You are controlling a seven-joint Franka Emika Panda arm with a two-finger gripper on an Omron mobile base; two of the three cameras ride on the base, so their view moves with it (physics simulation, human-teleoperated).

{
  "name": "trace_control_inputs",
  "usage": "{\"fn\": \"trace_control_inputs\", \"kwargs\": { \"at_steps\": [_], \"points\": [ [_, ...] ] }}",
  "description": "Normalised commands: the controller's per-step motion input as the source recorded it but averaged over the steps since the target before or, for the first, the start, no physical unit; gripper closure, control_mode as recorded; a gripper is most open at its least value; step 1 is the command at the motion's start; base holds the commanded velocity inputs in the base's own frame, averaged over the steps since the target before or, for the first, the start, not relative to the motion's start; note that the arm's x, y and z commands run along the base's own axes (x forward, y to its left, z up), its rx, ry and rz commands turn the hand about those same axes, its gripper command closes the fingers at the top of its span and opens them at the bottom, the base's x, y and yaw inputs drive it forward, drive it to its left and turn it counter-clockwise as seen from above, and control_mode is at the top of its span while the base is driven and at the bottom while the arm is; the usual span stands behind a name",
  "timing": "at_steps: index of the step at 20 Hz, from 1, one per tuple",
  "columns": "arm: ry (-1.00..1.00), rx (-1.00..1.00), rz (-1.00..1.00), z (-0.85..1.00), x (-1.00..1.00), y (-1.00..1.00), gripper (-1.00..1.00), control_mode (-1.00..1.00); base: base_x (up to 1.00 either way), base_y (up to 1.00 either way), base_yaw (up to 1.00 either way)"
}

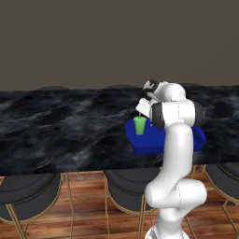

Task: There is a tray on the dining counter. Grab the cup, mug, and pitcher and place them on the tray. The pitcher may be placed next to the tray if it cannot fit the tray.

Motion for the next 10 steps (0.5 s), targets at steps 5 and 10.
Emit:
{"fn": "trace_control_inputs", "kwargs": {
  "at_steps": [5,10],
  "points": [
    [0.0,0.0,0.02,0.37,-0.06,0.0,-1.0,-1.0,0.0,0.0,0.0],
    [-0.09,-0.01,0.05,0.77,-0.49,0.0,-1.0,-1.0,0.0,0.0,0.0]
  ]
}}
